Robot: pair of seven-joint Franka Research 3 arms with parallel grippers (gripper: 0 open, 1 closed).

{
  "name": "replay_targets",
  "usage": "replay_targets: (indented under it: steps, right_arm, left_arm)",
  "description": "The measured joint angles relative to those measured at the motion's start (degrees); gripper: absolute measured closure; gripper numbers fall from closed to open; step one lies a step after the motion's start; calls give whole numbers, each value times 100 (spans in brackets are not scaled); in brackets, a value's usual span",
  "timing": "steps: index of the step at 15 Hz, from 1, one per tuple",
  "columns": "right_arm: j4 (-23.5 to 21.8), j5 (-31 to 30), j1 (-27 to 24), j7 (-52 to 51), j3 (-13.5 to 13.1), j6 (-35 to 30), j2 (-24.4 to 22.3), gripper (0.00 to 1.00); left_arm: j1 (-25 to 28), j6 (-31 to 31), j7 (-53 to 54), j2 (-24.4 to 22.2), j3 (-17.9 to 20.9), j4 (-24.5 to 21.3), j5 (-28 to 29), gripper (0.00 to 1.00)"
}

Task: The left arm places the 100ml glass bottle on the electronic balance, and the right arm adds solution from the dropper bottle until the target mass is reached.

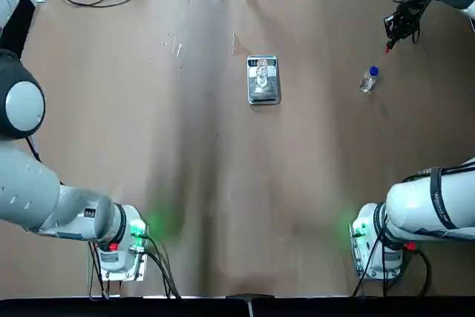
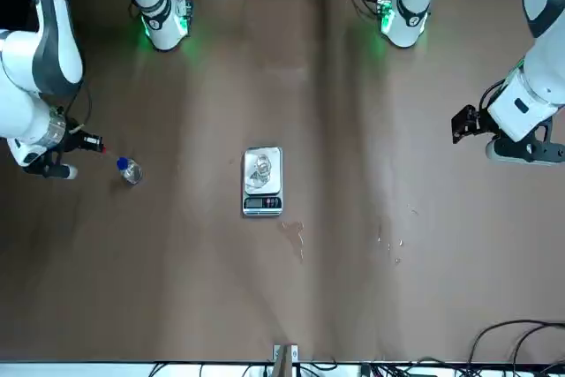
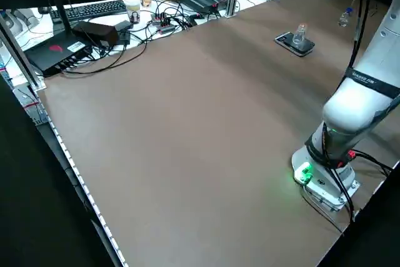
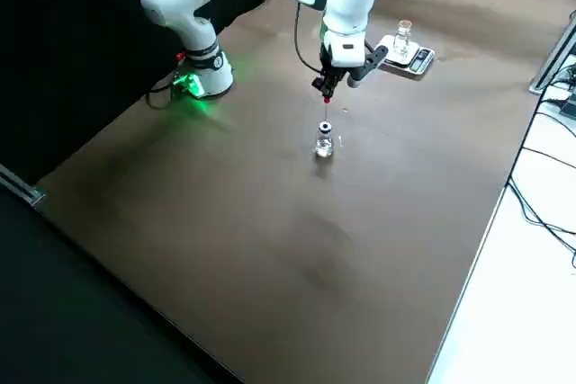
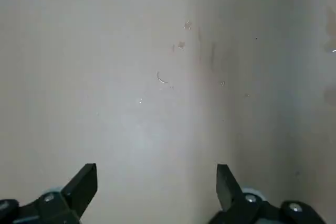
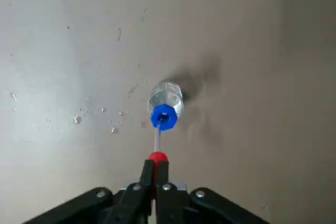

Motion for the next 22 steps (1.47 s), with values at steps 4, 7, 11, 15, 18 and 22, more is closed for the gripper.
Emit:
replay_targets:
  steps: [4, 7, 11, 15, 18, 22]
  right_arm:
    - [-98, 0, 0, -21, 0, 207, 0, 96]
    - [-140, -3, 0, -57, 0, 230, 0, 96]
    - [-177, -21, 0, -63, 0, 237, 0, 96]
    - [-207, -126, 0, -65, 0, 287, 1, 96]
    - [-273, -145, 0, -66, 0, 401, 11, 96]
    - [-458, -149, 0, -68, 4, 698, 21, 96]
  left_arm:
    - [0, 0, 0, 0, 0, 0, 0, 0]
    - [0, -3, 0, 0, 0, -3, 0, 0]
    - [0, -4, 0, 0, 0, -3, 0, 0]
    - [0, -4, 0, 2, 0, -6, 0, 0]
    - [0, -4, 0, 2, 0, -6, 0, 0]
    - [0, -4, 0, 2, 0, -7, 0, 0]
